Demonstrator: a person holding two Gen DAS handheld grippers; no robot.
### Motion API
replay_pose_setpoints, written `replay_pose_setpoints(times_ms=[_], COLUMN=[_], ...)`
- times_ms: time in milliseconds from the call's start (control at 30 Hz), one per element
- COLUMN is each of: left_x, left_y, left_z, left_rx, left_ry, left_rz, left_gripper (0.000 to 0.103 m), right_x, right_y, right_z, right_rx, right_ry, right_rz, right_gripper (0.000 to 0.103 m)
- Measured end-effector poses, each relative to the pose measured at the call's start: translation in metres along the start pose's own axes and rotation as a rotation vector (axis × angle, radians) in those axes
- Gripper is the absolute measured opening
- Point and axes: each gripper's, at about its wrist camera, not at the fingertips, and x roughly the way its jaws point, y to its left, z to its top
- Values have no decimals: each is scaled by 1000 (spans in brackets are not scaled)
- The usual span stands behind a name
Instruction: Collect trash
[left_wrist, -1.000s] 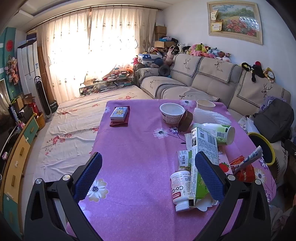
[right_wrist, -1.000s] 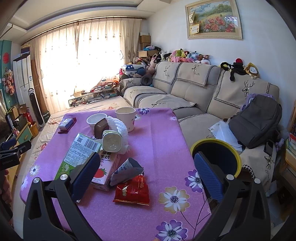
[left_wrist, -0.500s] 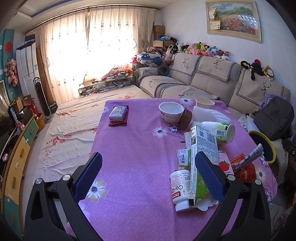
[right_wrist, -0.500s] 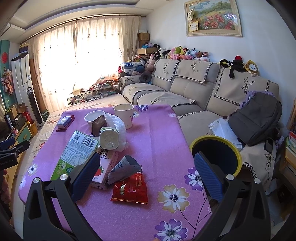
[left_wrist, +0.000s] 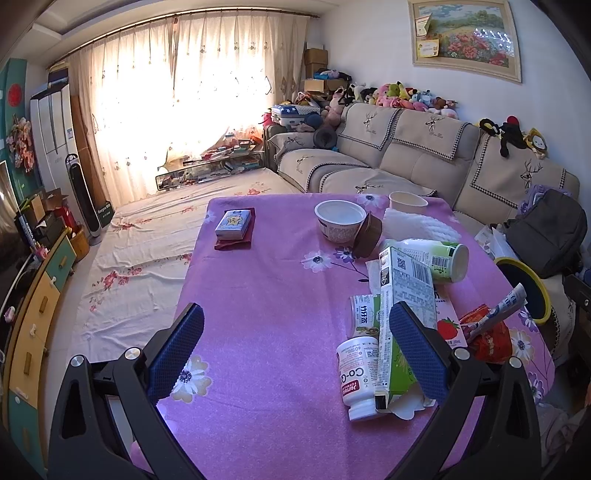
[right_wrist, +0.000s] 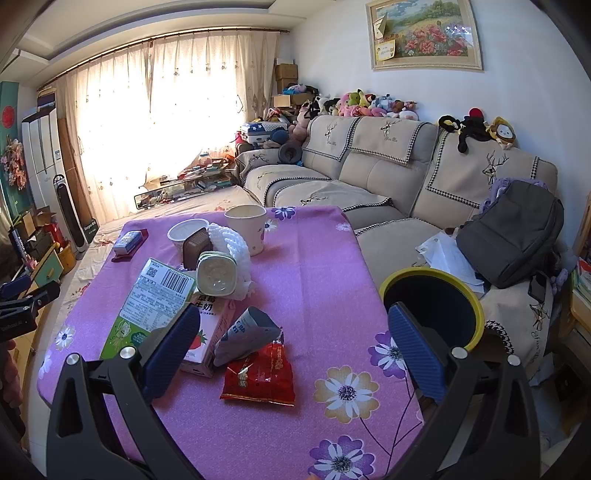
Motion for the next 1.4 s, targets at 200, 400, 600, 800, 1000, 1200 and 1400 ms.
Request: replay_pose_setpoints(times_ms=[200, 400, 600, 800, 1000, 1200, 1400], left_x=[1, 4, 3, 3, 3, 5, 19], left_y=[0, 0, 0, 0, 0, -1, 2], left_z=[-1, -3, -3, -3, -4, -4, -1], left_rx=[-1, -2, -2, -2, -1, -3, -28], left_ry=[3, 9, 10, 10, 12, 16, 40], left_rz=[-2, -5, -6, -5, -10, -9, -11], left_gripper=[99, 99, 99, 99, 99, 99, 99], right_x=[1, 2, 3, 4, 4, 9, 18], right_y=[0, 0, 0, 0, 1, 0, -1], right_z=[-1, -1, -1, -1, -2, -4, 0], right_rx=[0, 0, -1, -1, -1, -2, -12], right_ry=[2, 3, 6, 7, 8, 19, 41], right_rz=[1, 0, 2, 2, 1, 0, -2], right_gripper=[97, 97, 97, 97, 97, 97, 97])
